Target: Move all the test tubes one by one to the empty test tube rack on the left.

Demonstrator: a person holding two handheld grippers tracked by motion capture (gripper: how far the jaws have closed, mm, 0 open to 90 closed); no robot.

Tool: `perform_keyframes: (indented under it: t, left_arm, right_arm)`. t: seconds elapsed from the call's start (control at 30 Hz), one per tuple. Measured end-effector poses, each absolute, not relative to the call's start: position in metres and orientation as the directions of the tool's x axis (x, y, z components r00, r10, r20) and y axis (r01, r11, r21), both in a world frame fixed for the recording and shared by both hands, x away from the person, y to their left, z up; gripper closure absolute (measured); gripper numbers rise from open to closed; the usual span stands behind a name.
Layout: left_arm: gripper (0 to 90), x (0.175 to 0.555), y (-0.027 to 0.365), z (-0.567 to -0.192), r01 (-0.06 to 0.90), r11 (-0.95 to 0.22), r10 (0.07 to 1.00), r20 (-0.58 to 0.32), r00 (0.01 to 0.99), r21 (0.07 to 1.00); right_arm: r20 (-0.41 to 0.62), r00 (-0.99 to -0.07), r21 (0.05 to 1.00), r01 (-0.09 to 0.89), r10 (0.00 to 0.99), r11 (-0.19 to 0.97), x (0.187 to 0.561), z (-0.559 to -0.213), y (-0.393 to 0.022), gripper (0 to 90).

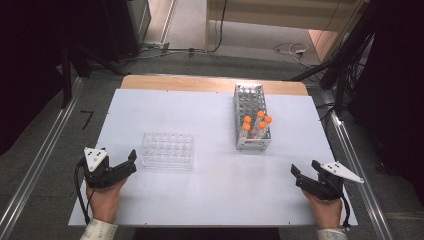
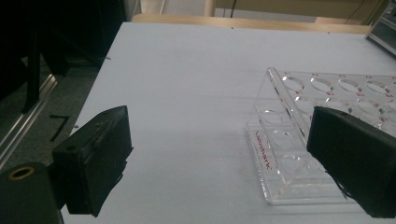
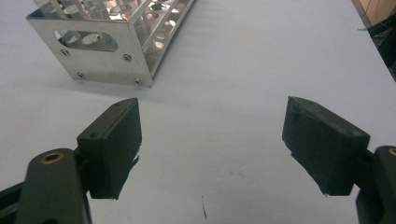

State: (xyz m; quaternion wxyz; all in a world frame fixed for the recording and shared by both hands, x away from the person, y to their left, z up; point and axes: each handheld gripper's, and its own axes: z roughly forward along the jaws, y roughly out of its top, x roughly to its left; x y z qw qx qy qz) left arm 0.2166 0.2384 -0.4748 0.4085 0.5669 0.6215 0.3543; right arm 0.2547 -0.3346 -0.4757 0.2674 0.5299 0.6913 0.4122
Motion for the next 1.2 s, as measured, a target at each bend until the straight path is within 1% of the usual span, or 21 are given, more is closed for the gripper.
perform_keyframes:
  t: [0.37, 0.87, 1.2]
  left_arm:
    - [6.4, 0.216, 0.24, -0.476, 0.42, 0.105, 0.994, -0.102, -0.029, 0.901]
    - [6.4, 0.217, 0.239, -0.476, 0.422, 0.096, 0.995, -0.095, -0.024, 0.901]
    - [6.4, 0.217, 0.239, -0.475, 0.422, 0.095, 0.995, -0.094, -0.023, 0.902]
  right_arm:
    - [0.082, -0.311, 0.856, 0.508, 0.947, 0.093, 0.26, -0.472, -0.328, 20.9]
    - [0.053, -0.33, 0.864, 0.489, 0.943, 0.122, 0.264, -0.468, -0.314, 20.9]
    - [0.044, -0.37, 0.872, 0.467, 0.928, 0.145, 0.275, -0.46, -0.296, 21.7]
